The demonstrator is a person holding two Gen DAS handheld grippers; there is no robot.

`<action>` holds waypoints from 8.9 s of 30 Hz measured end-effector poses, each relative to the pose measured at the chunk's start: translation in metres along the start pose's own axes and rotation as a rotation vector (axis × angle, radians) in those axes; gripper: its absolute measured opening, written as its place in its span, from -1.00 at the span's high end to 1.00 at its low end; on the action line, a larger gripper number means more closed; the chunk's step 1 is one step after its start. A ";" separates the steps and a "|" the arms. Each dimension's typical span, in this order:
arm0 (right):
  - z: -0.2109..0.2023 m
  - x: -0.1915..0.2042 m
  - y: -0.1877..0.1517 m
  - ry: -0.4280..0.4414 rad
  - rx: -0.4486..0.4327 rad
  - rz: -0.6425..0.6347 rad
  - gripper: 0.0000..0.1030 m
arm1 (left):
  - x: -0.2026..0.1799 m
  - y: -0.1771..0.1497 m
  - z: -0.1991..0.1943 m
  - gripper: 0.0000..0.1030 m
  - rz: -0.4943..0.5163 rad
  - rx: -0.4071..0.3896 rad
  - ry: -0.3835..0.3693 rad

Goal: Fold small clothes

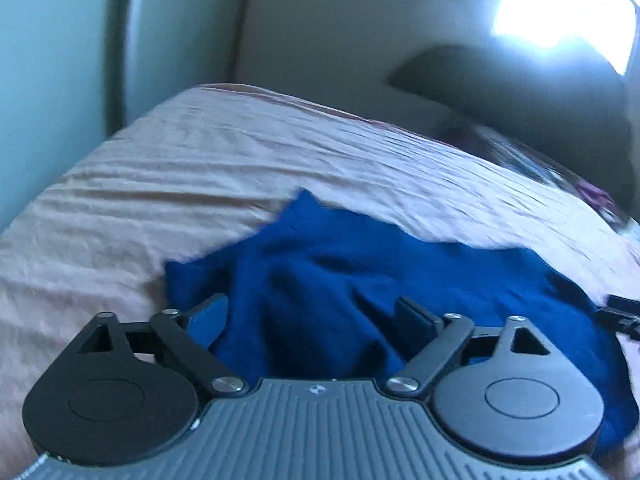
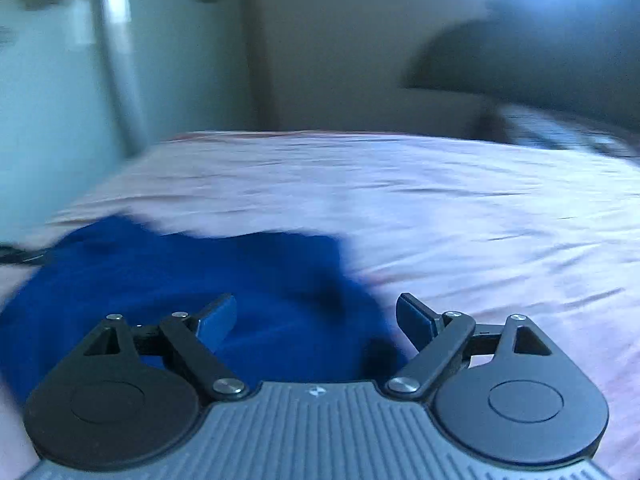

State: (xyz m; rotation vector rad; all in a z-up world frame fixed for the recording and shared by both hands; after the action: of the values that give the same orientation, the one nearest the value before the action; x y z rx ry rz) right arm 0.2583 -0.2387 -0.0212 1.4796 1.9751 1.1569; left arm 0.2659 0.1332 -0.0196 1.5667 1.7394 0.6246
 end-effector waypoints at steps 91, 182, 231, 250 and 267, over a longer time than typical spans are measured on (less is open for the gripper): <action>-0.020 0.153 -0.057 0.099 0.047 -0.328 -0.38 | -0.042 -0.097 -0.071 -0.86 0.210 0.024 0.113; 0.008 0.295 -0.092 0.087 -0.232 -0.832 0.86 | 0.035 0.040 0.041 0.64 -0.174 0.115 -0.168; -0.036 0.119 -0.050 0.309 -0.132 0.037 0.86 | -0.160 0.049 0.017 0.65 0.010 0.081 -0.142; -0.056 0.049 -0.060 0.396 -0.111 0.342 0.86 | -0.226 0.037 0.036 0.65 0.068 0.115 -0.159; -0.055 0.000 -0.090 0.366 -0.093 0.506 0.85 | -0.287 0.019 0.065 0.62 0.130 0.106 -0.163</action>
State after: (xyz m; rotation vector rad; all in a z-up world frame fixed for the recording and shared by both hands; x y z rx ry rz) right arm 0.1660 -0.2670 -0.0626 1.8889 1.7713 1.8150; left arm 0.3335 -0.1526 0.0045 1.7633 1.5816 0.4594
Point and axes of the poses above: each gripper's, at about its wrist camera, not at the fingertips, and z roughly the way its jaws point, x to its left, y to its top, the point moved 1 cm from there along z, roughly the way its jaws point, and after that the axes turned 1 degree about z, right-handed, at the moved point
